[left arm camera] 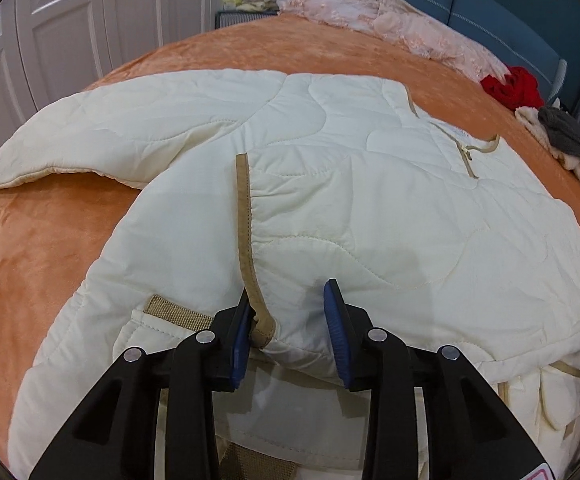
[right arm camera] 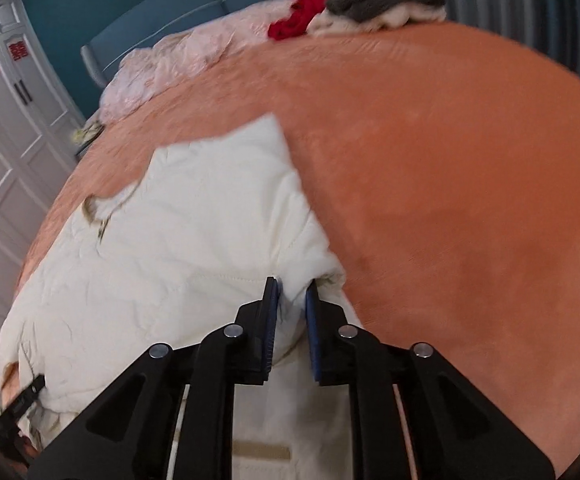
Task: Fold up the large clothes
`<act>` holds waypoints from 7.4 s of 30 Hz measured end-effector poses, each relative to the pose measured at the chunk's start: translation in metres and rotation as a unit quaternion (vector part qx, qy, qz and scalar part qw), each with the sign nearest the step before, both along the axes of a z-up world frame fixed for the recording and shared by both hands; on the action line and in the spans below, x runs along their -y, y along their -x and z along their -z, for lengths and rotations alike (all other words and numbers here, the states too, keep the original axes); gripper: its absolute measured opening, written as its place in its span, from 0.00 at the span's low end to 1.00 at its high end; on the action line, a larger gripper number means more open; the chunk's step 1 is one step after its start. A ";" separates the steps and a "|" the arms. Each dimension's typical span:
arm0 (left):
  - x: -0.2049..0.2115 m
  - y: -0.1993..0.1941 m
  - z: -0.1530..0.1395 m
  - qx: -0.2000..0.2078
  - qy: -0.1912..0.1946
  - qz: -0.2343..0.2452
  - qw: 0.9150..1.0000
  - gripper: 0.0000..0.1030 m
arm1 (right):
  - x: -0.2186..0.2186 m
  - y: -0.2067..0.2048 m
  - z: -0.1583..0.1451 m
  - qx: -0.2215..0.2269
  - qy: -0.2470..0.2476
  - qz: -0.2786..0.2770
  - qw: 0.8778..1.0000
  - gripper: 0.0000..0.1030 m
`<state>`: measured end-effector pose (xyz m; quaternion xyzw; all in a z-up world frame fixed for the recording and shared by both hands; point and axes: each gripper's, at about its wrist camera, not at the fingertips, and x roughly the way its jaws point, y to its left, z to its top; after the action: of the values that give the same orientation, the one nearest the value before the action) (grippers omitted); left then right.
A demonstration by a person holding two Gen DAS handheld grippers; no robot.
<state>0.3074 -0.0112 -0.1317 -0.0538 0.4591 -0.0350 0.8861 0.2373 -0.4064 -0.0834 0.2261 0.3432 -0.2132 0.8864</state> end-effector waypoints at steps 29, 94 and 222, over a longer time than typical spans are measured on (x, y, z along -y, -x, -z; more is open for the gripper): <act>-0.250 -0.011 -0.047 0.068 0.153 -0.188 0.968 0.63 | -0.167 -0.052 0.052 -0.052 0.069 -0.204 0.975 0.13; -0.031 -0.084 -0.045 0.009 0.009 0.030 0.999 0.38 | -0.074 -0.023 -0.036 0.065 0.003 -0.141 0.988 0.10; 0.246 -0.269 -0.003 -0.069 0.146 0.256 0.953 0.43 | 0.053 -0.198 0.065 0.003 -0.062 -0.099 0.993 0.27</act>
<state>0.5763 -0.2576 -0.1283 -0.0652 0.5078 -0.3236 0.7957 0.4352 -0.4592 -0.1486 0.2460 0.3742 -0.1016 0.8883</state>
